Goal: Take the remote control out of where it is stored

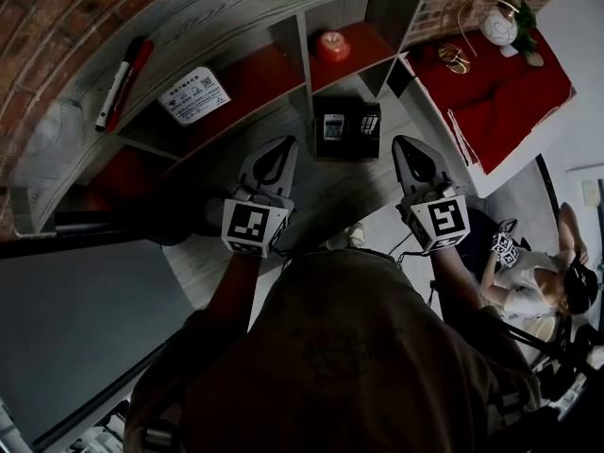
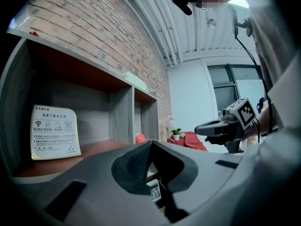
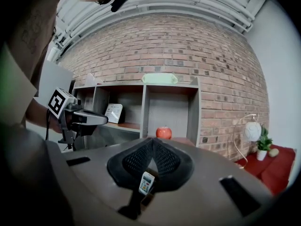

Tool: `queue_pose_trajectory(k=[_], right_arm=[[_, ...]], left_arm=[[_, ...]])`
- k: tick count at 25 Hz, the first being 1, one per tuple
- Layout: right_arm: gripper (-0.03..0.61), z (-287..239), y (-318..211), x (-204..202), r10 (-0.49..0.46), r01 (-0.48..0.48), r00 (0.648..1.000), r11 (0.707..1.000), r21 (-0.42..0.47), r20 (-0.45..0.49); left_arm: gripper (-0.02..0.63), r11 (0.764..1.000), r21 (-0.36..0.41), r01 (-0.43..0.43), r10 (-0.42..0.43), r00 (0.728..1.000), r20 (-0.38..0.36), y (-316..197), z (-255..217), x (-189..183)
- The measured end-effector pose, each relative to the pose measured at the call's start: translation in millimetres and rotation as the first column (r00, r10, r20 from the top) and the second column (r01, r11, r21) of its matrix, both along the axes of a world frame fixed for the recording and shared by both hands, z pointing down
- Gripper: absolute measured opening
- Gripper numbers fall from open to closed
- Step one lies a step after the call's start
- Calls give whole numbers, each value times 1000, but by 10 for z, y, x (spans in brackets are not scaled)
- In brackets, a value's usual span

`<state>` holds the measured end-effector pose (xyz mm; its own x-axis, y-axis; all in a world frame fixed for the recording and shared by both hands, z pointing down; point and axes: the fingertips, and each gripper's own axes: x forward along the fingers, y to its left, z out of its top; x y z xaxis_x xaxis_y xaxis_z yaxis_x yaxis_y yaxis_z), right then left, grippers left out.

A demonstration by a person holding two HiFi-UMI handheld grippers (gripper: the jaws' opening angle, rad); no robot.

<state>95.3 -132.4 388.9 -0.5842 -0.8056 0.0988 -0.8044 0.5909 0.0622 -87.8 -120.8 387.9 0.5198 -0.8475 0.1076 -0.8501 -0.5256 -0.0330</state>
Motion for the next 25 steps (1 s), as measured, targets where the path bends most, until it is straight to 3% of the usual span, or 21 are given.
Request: queue_pose_trajectory(k=[4, 9, 20, 23, 25], right_arm=[[14, 32, -11, 54, -8, 8, 1000, 1000, -4, -3], [14, -18, -30, 60, -25, 25, 1000, 999, 21, -5], [14, 7, -25, 1, -91, 92, 996, 995, 27, -20], [14, 107, -66, 4, -104, 105, 994, 994, 8, -33], [14, 170, -107, -10, -122, 121, 991, 993, -6, -54]], left_arm=[[11, 998, -56, 5, -3, 1000, 27, 0, 28, 85], [12, 1000, 1, -11, 11, 1000, 5, -105, -17, 181], [12, 997, -74, 1, 0, 1000, 15, -144, 17, 255], [12, 998, -67, 3, -2, 1000, 11, -139, 24, 258], [12, 1000, -23, 1, -1, 1000, -7, -159, -49, 278]])
